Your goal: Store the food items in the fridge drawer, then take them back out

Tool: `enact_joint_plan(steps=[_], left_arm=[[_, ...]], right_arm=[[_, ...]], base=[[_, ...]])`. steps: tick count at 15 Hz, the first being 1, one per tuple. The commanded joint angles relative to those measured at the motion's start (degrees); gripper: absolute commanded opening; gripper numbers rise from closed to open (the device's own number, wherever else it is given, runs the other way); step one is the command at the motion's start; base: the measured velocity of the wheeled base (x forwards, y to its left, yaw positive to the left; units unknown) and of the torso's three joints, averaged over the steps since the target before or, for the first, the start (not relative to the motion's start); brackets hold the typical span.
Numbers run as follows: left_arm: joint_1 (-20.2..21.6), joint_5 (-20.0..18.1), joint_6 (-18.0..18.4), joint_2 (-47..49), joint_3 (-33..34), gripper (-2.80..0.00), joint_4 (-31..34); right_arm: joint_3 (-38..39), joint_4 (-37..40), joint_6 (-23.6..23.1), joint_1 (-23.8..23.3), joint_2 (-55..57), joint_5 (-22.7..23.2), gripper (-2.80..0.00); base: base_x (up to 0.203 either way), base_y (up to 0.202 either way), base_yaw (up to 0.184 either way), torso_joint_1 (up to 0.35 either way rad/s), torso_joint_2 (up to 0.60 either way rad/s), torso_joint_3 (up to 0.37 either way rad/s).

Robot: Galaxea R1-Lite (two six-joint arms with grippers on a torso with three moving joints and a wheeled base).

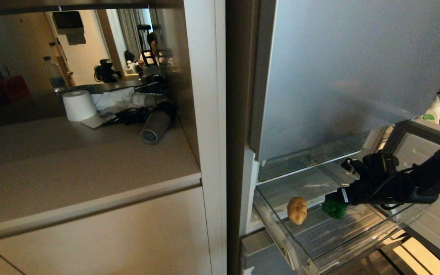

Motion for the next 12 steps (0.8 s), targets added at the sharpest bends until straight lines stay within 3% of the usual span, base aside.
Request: enact_joint_plan(steps=[1,12], left_arm=[[0.0,0.0,0.0,0.0,0.0,-2.80,0.0],[0.0,0.0,0.0,0.0,0.0,-2.80,0.0]], right_arm=[[-0.5,0.1,-0.2,0.1,1.1,0.4,0.00],[-6.0,8.8,-1.0,0.8,2.1,2.5,0.00]], base=[[0.000,0.000,0.000,0.000,0.00,0.000],[0.000,0.000,0.000,0.000,0.00,0.000]])
